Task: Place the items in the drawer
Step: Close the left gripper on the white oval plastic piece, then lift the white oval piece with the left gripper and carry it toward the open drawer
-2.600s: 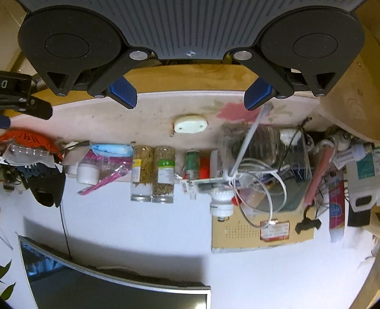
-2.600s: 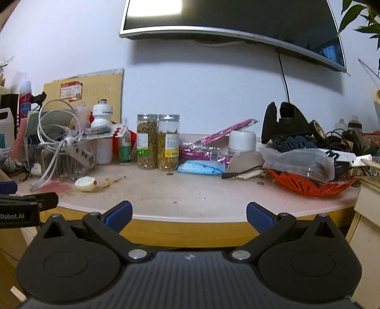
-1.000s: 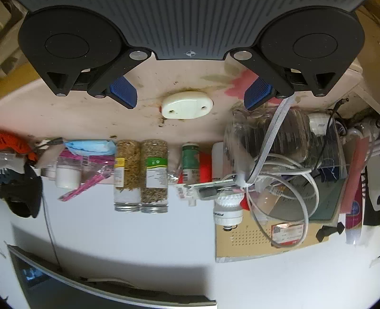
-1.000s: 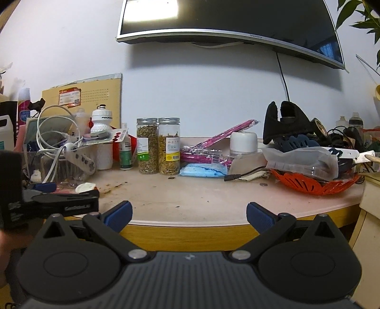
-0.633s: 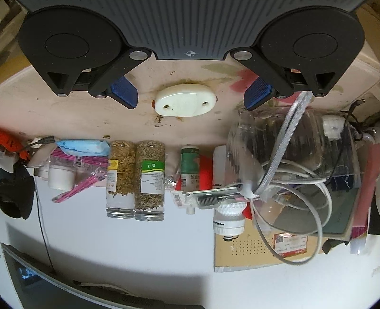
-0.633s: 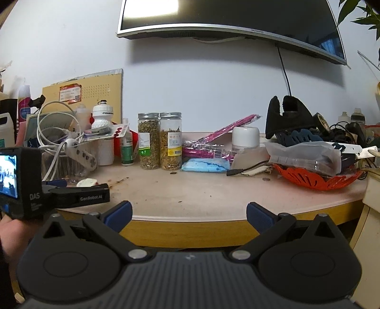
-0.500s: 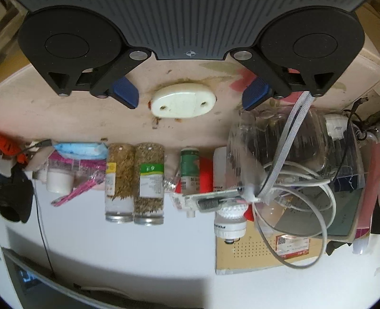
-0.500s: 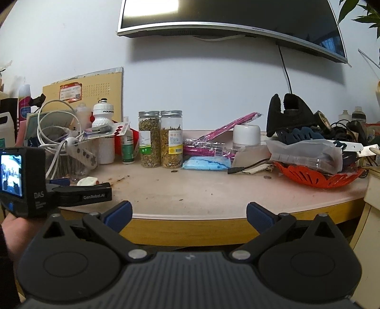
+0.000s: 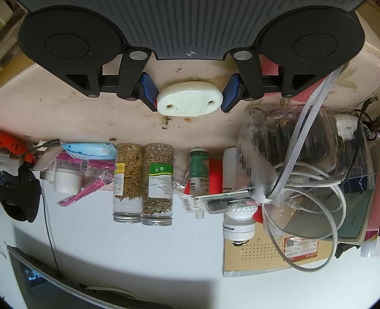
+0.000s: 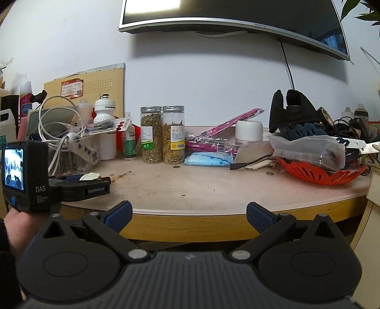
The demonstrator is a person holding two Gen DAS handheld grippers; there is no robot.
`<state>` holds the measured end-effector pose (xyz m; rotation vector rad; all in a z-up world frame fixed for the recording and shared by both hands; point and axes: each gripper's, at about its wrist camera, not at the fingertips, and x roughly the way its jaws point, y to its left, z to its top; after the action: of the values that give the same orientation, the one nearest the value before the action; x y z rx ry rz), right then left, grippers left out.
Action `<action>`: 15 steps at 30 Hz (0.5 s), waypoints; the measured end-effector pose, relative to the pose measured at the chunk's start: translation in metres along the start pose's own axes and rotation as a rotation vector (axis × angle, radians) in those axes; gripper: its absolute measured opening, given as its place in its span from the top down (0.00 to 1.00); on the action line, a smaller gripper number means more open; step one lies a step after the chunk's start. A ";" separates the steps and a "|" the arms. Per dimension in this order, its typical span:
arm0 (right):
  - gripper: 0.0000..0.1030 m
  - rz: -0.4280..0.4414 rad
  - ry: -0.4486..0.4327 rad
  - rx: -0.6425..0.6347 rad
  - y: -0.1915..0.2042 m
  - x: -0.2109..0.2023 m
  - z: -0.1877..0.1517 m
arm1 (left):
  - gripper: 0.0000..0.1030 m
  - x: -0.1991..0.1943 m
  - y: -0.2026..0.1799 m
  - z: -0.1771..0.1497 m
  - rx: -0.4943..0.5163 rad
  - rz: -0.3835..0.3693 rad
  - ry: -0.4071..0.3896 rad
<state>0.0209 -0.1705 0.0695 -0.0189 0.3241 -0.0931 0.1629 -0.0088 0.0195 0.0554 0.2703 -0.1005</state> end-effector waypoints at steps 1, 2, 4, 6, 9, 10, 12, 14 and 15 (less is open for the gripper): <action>0.00 0.000 0.000 0.000 0.000 0.000 0.000 | 0.46 0.000 0.000 0.000 0.001 0.001 -0.001; 0.00 0.000 -0.001 -0.001 0.000 0.000 0.000 | 0.46 -0.001 0.000 0.000 0.003 0.000 -0.001; 0.00 0.000 -0.001 -0.002 0.000 0.000 0.000 | 0.46 -0.003 -0.001 0.000 0.009 0.001 -0.006; 0.00 0.000 -0.002 -0.003 0.000 0.000 0.000 | 0.46 -0.005 -0.001 0.000 0.012 0.000 -0.006; 0.00 -0.003 0.001 -0.002 0.000 0.001 0.000 | 0.46 -0.010 -0.001 0.002 0.016 0.001 -0.004; 0.00 -0.003 0.001 -0.001 -0.001 0.001 0.000 | 0.46 -0.012 -0.001 0.002 0.017 0.001 -0.004; 0.00 -0.003 0.002 -0.002 -0.001 0.001 0.000 | 0.46 -0.016 -0.001 0.003 0.020 0.002 -0.003; 0.00 -0.003 0.001 -0.004 -0.001 0.001 0.001 | 0.46 -0.022 -0.001 0.003 0.020 0.002 -0.002; 0.00 -0.002 0.001 -0.006 0.000 0.001 0.001 | 0.46 -0.026 0.000 0.003 0.020 0.002 -0.001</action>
<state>0.0221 -0.1711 0.0697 -0.0248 0.3250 -0.0945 0.1387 -0.0069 0.0288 0.0757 0.2680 -0.1009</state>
